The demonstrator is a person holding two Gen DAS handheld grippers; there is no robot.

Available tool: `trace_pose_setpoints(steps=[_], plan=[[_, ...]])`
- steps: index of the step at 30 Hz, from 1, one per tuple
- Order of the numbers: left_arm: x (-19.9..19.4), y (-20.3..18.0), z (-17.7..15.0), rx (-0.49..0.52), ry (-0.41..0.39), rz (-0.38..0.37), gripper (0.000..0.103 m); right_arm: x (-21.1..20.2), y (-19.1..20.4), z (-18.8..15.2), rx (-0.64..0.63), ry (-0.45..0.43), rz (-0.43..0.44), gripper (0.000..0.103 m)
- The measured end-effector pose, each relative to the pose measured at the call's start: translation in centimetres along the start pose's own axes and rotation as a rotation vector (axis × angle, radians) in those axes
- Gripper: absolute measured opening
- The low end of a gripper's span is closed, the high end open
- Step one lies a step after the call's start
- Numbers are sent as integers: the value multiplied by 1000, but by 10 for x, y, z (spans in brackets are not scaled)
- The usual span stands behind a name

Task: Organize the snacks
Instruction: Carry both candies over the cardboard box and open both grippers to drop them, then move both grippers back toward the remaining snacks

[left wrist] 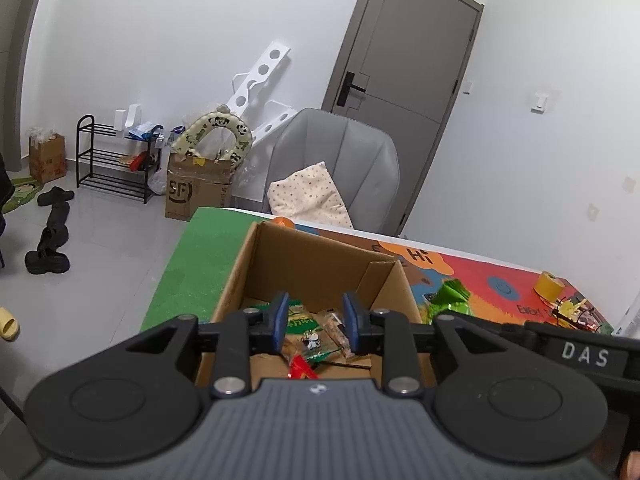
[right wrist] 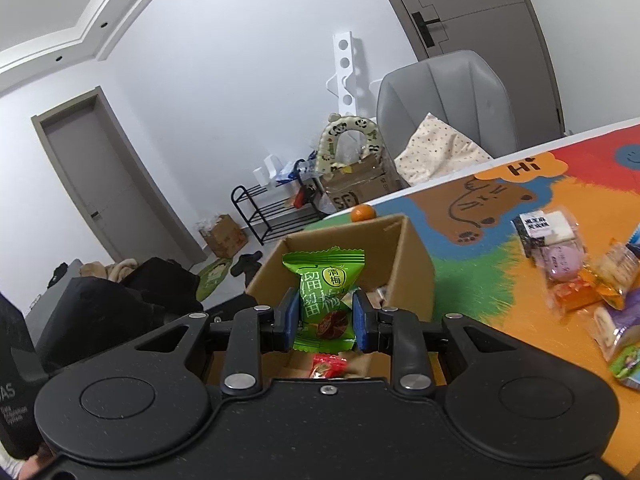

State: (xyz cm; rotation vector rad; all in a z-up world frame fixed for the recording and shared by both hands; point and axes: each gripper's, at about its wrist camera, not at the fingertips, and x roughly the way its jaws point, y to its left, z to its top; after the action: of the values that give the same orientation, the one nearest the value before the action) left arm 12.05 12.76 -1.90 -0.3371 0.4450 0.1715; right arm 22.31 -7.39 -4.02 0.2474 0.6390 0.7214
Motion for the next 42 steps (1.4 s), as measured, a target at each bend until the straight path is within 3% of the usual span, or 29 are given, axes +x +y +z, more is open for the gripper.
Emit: trace_pose_setpoints(steps=[4,9,15,25,34,42], plan=[[-5,1,1,0,-11,32,43,-4,1,3,-1,-21,-10,50],[-12,-4,1,15,-33,58,69,-19,-12,0,29,-36,-16,54],[-14,-22,-3,36,-37,34,87,-44,-36,-7,70,-63,-64,68],[-4,-68,-22,106,12,0,92,-91,-82,-22,127,-117,-156,91],[-8,-110,-37,156,55,-89,93,-127,-108,-25,169,-171,-190,102],[-16,-134,-43,197,55,-127,93,-153,-121,-31,198,-194,-207,103]])
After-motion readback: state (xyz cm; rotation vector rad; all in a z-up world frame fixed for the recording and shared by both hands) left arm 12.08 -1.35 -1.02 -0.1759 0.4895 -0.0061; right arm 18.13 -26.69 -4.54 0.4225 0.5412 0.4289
